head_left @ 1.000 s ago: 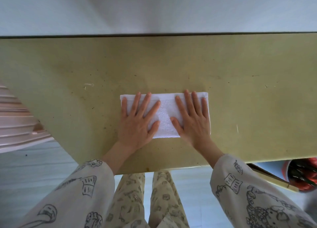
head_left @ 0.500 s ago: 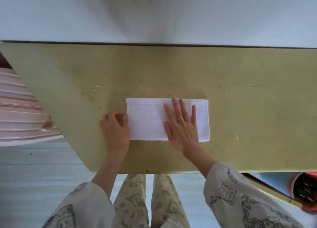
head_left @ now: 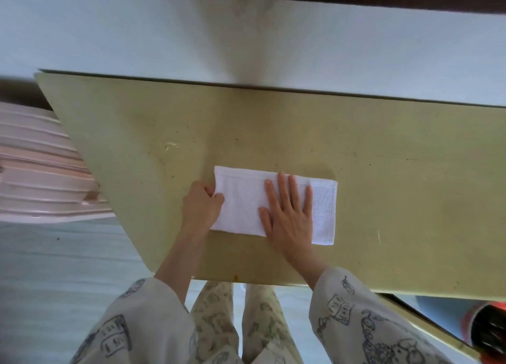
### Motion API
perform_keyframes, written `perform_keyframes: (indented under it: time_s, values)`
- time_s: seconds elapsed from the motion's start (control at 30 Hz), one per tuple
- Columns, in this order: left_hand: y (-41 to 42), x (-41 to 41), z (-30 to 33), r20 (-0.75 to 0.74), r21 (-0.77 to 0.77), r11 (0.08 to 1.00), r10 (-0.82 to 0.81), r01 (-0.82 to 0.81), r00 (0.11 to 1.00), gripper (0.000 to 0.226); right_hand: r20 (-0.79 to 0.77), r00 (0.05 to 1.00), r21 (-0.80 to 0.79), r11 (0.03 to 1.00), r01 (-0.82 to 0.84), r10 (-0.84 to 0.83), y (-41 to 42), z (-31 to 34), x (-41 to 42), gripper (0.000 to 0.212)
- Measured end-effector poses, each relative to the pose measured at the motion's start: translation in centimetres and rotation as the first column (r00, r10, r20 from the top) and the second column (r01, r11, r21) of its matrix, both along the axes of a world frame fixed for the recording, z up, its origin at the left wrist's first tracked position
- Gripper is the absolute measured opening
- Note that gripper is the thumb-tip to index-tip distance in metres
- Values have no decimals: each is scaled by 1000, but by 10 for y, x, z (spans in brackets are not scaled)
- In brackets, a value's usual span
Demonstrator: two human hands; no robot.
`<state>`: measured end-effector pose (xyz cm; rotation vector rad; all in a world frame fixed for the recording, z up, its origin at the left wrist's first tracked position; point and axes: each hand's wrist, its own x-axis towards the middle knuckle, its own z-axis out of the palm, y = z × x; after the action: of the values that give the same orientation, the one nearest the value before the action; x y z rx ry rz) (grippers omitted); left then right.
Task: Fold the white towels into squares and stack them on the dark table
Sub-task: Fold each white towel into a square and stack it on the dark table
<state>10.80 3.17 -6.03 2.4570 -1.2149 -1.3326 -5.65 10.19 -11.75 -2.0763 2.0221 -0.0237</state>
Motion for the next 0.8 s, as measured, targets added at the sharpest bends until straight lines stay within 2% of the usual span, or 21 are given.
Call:
perform_keyframes:
  time_s: [0.07,0.17,0.33,0.37,0.43,0.5,0.57,0.6,0.67,0.73,0.77,0.8]
  values:
    - [-1,8,1,-161,32,995,103,-99,982,25,-12,1000,10,1000,8,-8,1,-1,2,55]
    - [-4,17,3,-254,83,993,98,-79,962,20,-11,1000,31,999,19,-19,-1,1,3,56]
    - [-4,9,17,-264,-1,1000,3,-3,965,17,37,999,100,995,14,-18,-4,7,4,57]
    - [-4,4,23,-260,-38,999,-19,9,965,18,77,997,110,994,13,-22,-6,10,2,57]
    - [-2,-9,37,-245,-113,992,-82,55,966,25,254,965,106,994,40,-66,-9,22,-4,57]
    - [3,-28,49,-229,-180,977,-151,111,962,29,468,866,70,984,163,-176,-8,40,-15,52]
    - [11,-51,56,-221,-216,963,-210,162,953,28,584,734,80,924,375,-348,-1,55,-32,37]
    - [15,-64,57,-221,-223,958,-231,182,947,27,622,643,129,868,480,-448,4,58,-41,32]
    - [22,-88,52,-210,-235,947,-271,221,939,27,658,393,331,716,614,-642,12,62,-59,27]
    - [27,-108,43,-140,-244,917,-355,315,925,26,657,135,530,581,617,-742,20,63,-73,28]
    - [29,-116,38,-108,-247,898,-399,364,911,26,651,44,594,545,592,-757,24,64,-78,28]
    - [31,-123,33,-92,-240,883,-434,403,896,27,645,1,628,531,569,-764,27,63,-81,28]
